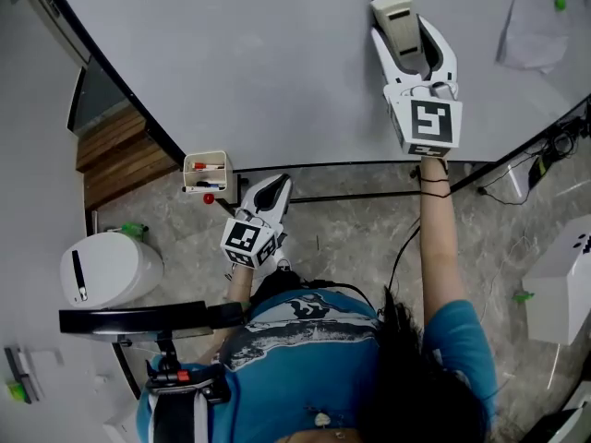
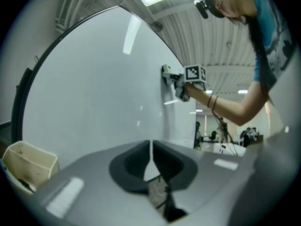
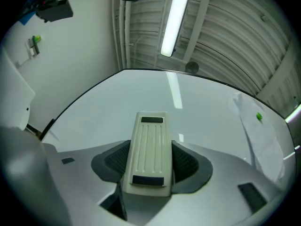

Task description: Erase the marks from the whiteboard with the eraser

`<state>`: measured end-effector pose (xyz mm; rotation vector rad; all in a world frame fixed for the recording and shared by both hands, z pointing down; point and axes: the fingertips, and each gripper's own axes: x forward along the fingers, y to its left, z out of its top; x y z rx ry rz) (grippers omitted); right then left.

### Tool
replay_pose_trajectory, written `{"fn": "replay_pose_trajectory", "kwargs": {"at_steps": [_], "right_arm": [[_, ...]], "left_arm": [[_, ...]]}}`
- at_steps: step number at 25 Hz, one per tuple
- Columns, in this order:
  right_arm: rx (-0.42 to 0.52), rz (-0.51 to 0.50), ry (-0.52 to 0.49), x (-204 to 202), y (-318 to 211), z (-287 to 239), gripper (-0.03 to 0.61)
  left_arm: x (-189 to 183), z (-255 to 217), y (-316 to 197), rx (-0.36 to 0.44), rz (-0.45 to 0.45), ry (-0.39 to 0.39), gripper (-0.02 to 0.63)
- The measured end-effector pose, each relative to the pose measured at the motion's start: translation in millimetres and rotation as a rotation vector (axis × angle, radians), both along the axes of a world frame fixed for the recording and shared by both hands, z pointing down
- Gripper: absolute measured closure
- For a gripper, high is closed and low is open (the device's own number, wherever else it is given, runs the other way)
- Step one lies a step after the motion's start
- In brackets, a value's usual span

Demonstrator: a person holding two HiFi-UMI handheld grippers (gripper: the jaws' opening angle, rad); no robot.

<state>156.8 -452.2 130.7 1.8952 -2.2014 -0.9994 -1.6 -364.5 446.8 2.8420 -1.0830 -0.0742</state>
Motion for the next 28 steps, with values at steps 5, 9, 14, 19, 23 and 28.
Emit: {"fn": "replay_pose_trajectory", "kwargs": {"at_steps": [5,9,14,19,23,28], "right_arm": [[0.071,0.013,-0.108,70,-1,-22,0.314],[0.082,0.000,-0.192,97,0,-31,0.314],[0.117,0.056,-0.213,99,-2,-28,0.314],[0.125,0.073,-0.228,92,-3,-21,0.314],[0.129,0.087,-0.205,71,-5,-5,0.314],[0.113,0.060,-0.165,23,-11,25,0.314]], "left_arm": [[4,2,2,0.000,0.016,-0.005,0.607],[0,5,2,-0.004,0.005,-0.006,0.607],[-3,6,-1,-0.002,-0.002,-0.009,0.607],[-2,5,0,0.000,0.001,-0.005,0.607],[1,6,1,-0.001,0.014,-0.007,0.607],[0,6,2,-0.003,0.011,0.001,0.607]]}}
